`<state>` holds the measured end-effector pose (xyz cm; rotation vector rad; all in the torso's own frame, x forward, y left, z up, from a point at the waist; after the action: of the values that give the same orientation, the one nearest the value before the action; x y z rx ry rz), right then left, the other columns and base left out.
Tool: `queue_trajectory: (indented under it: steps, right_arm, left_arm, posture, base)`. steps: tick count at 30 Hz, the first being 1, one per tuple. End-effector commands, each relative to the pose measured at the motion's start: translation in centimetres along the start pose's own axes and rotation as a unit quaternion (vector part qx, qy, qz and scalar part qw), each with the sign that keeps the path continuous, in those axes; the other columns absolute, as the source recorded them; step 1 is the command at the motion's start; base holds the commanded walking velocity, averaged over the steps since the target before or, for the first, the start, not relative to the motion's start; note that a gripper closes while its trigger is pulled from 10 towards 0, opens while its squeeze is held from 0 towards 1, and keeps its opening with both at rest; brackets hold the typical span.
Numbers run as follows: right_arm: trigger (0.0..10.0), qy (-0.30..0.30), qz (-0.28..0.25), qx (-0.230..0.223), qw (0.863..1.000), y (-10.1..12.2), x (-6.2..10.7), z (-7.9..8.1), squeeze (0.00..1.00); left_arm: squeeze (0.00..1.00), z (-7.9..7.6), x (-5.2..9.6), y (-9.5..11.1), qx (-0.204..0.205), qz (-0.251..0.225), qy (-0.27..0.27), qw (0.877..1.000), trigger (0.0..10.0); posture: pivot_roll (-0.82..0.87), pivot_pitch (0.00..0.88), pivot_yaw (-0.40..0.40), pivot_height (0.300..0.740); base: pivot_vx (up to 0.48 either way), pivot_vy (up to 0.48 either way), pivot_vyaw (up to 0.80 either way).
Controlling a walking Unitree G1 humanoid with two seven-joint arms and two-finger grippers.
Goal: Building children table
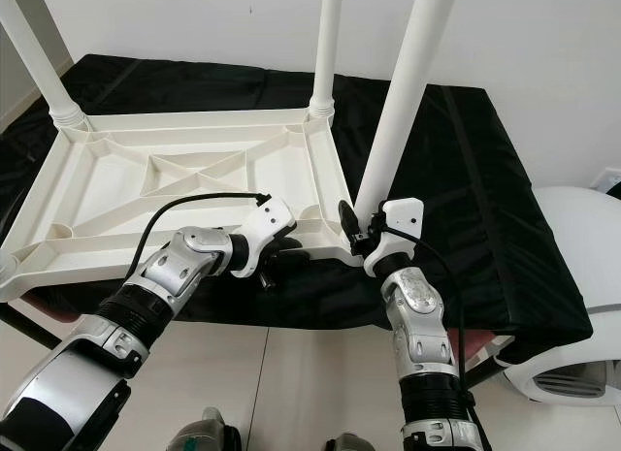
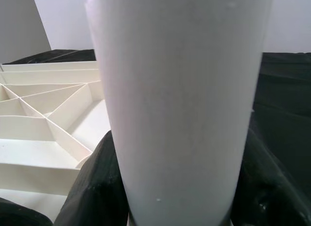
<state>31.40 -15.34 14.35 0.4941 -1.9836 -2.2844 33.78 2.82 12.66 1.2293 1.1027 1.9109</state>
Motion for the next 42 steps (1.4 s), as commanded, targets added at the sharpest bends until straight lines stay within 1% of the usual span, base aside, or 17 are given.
queue_trajectory:
  steps: [1,2,6,8,9,42]
  right_arm:
    - [0.0,-0.019,-0.004,-0.026,0.999,0.00,-0.13,0.74,0.00]
    - [0.0,-0.019,-0.004,-0.026,0.999,0.00,-0.13,0.74,0.00]
    - [0.0,-0.067,-0.013,-0.032,0.997,0.09,-0.38,1.09,0.00]
    - [0.0,-0.075,-0.015,-0.035,0.996,0.07,-0.44,1.13,0.00]
    - [0.0,-0.088,-0.017,-0.035,0.995,-0.02,-0.55,1.40,0.00]
    - [0.0,-0.088,-0.017,-0.035,0.995,-0.02,-0.55,1.40,0.00]
  left_arm:
    - [0.00,0.90,-0.19,-0.13,-0.002,0.020,0.059,0.998,10.0]
    - [0.00,0.90,-0.19,-0.13,-0.002,0.020,0.059,0.998,10.0]
    - [0.00,0.92,-0.34,-0.20,0.002,0.022,0.063,0.998,10.0]
    - [0.00,0.91,-0.36,-0.21,0.003,0.023,0.064,0.998,10.0]
    - [0.00,0.94,-0.36,-0.21,0.004,0.023,0.066,0.998,10.0]
    - [0.00,0.94,-0.36,-0.21,0.004,0.023,0.066,0.998,10.0]
  posture:
    - [-0.04,0.000,0.000,0.740]
    - [-0.04,0.000,0.000,0.740]
    - [-0.04,0.000,0.000,0.740]
    - [-0.04,0.000,0.000,0.740]
    - [-0.04,0.042,0.014,0.740]
    - [-0.04,0.042,0.014,0.740]
  base:
    - [0.000,0.000,0.00]
    - [0.000,0.000,0.00]
    - [0.000,0.000,0.00]
    - [0.000,0.000,0.00]
    - [0.000,0.000,0.00]
    - [0.000,0.000,0.00]
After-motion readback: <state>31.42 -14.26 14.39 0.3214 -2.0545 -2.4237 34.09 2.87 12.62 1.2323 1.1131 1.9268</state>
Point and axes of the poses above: a point about 5 cm out from each wrist's last joint towards the gripper, its own x axis pointing back from the gripper into the wrist, its own y axis along the axis of the wrist's last joint, z = x × y, the point moved 1 cm from there along -x, pointing out of the wrist towards the gripper, and after that the axes turned 7 degrees about -x, right-handed, at the moved point
